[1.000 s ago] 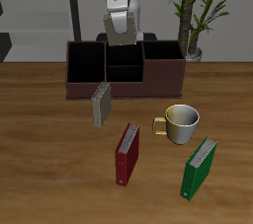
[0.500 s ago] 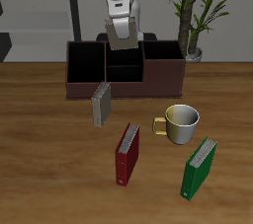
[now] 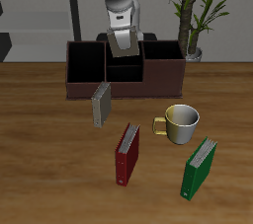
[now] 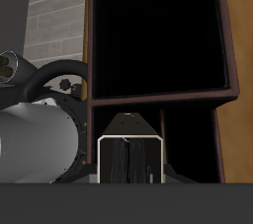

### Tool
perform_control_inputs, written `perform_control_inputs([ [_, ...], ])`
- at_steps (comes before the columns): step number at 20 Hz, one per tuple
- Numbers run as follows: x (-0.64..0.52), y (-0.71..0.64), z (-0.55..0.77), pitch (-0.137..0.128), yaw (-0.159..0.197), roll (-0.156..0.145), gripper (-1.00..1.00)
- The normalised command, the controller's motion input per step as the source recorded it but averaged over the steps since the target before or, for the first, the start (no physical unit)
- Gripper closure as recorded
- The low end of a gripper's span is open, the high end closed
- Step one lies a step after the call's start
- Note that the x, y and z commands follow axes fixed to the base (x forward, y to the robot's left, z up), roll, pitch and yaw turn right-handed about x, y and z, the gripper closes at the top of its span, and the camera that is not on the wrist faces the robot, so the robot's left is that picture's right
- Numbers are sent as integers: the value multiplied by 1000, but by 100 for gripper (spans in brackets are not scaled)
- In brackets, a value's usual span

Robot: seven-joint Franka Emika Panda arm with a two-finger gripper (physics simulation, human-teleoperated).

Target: Place the right yellow book into the back desk caddy's back compartment

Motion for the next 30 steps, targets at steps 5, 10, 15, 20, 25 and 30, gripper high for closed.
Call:
perform_control_inputs([
  [5,-7,35,-249,51,-4,9,100],
  [10,-15,20,-218,38,1,9,100],
  [15,-22,28,-330,63,-2,12,100],
  [20,-2,-1,-248,50,12,4,100],
  [25,28,-8,-280,57,4,7,100],
  [30,12,12,-250,63,-3,11,100],
])
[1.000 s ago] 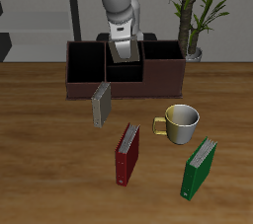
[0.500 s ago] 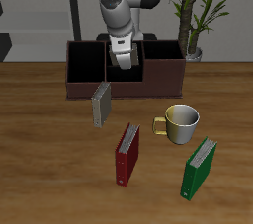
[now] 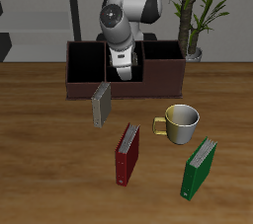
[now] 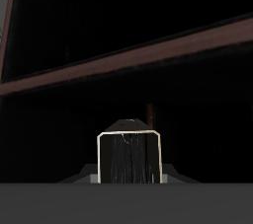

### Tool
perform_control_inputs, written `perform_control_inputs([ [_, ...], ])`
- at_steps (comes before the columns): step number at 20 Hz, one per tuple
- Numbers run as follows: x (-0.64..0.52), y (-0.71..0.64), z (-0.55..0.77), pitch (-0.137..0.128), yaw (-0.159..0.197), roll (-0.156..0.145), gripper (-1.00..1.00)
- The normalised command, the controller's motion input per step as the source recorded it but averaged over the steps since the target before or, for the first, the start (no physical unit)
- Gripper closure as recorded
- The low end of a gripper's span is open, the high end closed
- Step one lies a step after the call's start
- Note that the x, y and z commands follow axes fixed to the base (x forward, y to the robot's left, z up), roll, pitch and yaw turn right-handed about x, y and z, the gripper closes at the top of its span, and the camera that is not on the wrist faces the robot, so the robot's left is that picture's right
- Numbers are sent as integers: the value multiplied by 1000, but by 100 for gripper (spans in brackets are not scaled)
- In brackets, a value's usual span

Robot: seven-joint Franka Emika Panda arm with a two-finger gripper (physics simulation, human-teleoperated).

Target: Place the right yellow book into the back desk caddy's back compartment

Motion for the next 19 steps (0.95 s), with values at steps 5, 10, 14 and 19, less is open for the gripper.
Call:
perform_control_inputs([
  [5,-31,50,-69,66,-57,1,-100],
  [10,3,2,45,13,-53,10,-100],
  [14,37,4,95,0,-37,16,-100],
  [19,73,1,192,-45,-69,17,-100],
])
